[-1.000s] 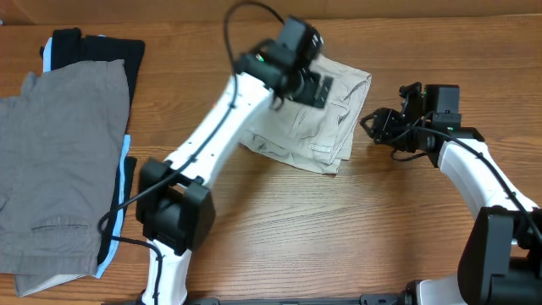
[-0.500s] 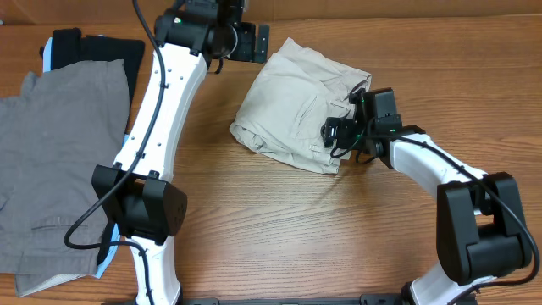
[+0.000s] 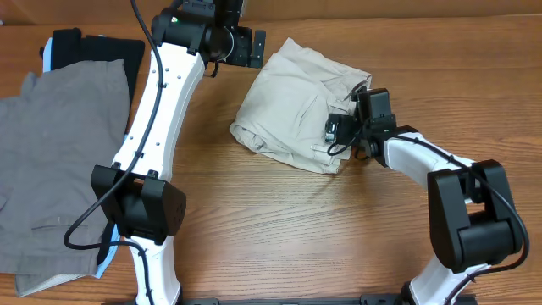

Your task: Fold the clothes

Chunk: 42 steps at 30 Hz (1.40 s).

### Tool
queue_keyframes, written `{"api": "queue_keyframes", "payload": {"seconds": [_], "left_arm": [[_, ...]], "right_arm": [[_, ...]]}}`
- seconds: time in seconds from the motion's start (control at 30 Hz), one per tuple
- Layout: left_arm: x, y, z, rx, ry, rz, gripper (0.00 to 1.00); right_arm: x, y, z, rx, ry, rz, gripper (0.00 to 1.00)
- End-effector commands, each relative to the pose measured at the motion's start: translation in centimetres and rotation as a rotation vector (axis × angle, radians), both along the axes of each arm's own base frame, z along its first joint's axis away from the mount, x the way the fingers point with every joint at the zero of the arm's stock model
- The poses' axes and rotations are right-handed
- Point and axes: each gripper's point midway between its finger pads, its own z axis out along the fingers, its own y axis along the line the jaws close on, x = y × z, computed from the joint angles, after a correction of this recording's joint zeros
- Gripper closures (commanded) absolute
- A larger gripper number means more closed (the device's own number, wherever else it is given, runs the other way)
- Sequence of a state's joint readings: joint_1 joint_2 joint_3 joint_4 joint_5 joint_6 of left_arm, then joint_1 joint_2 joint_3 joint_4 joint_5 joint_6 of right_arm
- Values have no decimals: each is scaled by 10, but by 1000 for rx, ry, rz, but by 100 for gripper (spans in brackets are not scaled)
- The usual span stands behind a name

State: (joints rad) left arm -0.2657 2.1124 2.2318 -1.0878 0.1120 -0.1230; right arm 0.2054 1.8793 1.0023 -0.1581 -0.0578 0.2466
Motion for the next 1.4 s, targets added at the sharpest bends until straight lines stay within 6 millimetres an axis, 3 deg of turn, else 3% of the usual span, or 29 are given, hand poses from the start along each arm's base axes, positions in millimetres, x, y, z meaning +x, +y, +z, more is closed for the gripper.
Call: {"api": "queue_keyframes", "payload": {"seconds": [0.0,0.13,0.17,0.2,0.23,0.27,0.3,0.33,0.37,0.5,0.67,0.87,0.97,1.23,1.37], "left_arm": [[1,5,5,25,-18,-4,0],[-1,6,4,27,-9,-4,0],[-1,6,4,28,-8,-4,0],[-2,6,4,28,-6,-4,0],[-2,6,3,28,-5,-4,0],[-2,6,3,28,-4,-4,0],[-2,6,3,29,-4,-4,0],[-2,6,3,28,-3,-4,0],[-3,6,3,29,-2,-4,0],[-4,7,2,30,4,-4,0],[-4,11,1,50,7,14,0],[-5,11,0,52,14,13,0],[-5,11,0,52,13,14,0],[-8,12,-2,52,29,19,0],[-9,12,-3,53,32,19,0]], "right_arm": [[-7,11,-22,45,65,27,0],[-10,24,-23,104,81,68,0],[-11,27,-21,119,85,78,5],[-11,29,-19,129,91,86,16],[-11,32,-17,134,96,103,34],[-11,34,-13,139,96,127,60],[-10,33,-10,141,97,127,75],[-8,33,-6,148,98,127,90],[-5,33,0,157,94,127,96],[11,31,25,198,52,122,96],[33,11,42,279,42,-61,96],[59,-60,49,351,-6,-418,96],[69,-105,56,401,-54,-554,96],[66,-242,72,545,-182,-971,96],[70,-280,89,580,-294,-1032,96]]}}
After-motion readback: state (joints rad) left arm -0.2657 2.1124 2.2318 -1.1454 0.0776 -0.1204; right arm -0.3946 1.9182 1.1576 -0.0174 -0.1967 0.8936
